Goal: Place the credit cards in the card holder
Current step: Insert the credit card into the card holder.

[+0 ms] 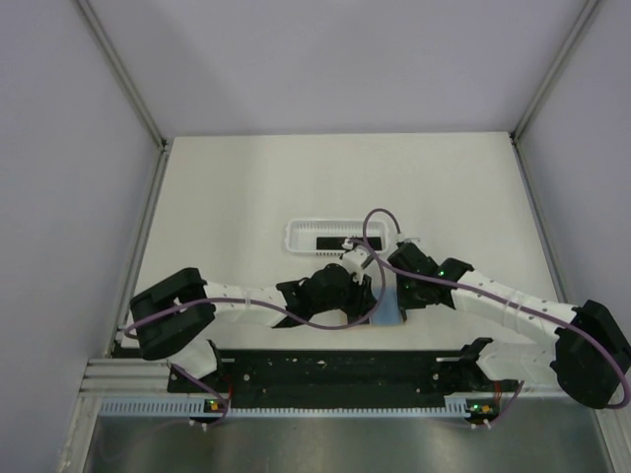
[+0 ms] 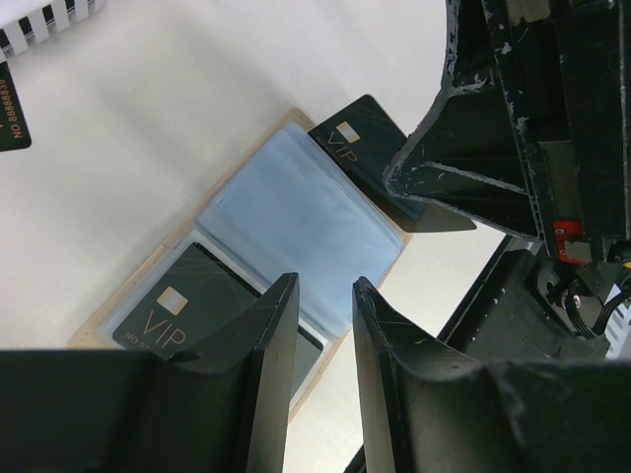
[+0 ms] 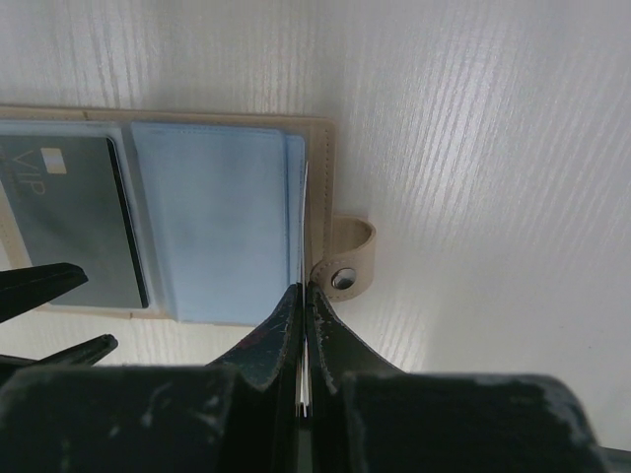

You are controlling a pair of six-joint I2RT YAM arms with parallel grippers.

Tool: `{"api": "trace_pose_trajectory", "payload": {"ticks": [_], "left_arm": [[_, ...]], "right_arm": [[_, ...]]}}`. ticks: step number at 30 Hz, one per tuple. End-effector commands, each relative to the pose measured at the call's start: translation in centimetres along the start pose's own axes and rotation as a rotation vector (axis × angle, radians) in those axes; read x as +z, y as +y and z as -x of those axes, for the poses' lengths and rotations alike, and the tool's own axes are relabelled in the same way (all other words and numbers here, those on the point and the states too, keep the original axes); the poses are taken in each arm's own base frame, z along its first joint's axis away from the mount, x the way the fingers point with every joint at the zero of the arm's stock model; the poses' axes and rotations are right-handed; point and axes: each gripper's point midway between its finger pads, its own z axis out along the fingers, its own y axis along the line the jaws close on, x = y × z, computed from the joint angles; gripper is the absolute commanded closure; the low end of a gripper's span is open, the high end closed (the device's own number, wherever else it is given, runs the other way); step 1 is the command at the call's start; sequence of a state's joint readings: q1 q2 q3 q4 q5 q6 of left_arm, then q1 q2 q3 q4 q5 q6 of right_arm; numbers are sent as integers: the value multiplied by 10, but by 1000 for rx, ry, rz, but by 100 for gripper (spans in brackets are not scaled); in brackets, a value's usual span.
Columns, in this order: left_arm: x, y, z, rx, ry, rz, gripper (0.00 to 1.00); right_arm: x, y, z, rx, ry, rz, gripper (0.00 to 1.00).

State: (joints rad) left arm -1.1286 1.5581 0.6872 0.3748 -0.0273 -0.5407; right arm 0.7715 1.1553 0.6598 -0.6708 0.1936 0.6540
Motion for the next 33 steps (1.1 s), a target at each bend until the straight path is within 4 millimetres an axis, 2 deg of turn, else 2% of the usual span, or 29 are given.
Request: {"api": "trace_pose_trajectory", "payload": {"ticks": [1,14,19,33], "left_arm": [[12,-17,23,17,-54,-57,66],[40,-16,6,25,11,-33,69],[48,-20,-5,15,45,-71,71],[60,-26,-12,0,55,-106,72]], "right_arm": [[8,-2,-6,11,22,-3,100],[11,-3,-12,15,51,-10,100],[12,-4,-14,14,58,-14,100],[15,-6,-19,11,75,-28,100]]}}
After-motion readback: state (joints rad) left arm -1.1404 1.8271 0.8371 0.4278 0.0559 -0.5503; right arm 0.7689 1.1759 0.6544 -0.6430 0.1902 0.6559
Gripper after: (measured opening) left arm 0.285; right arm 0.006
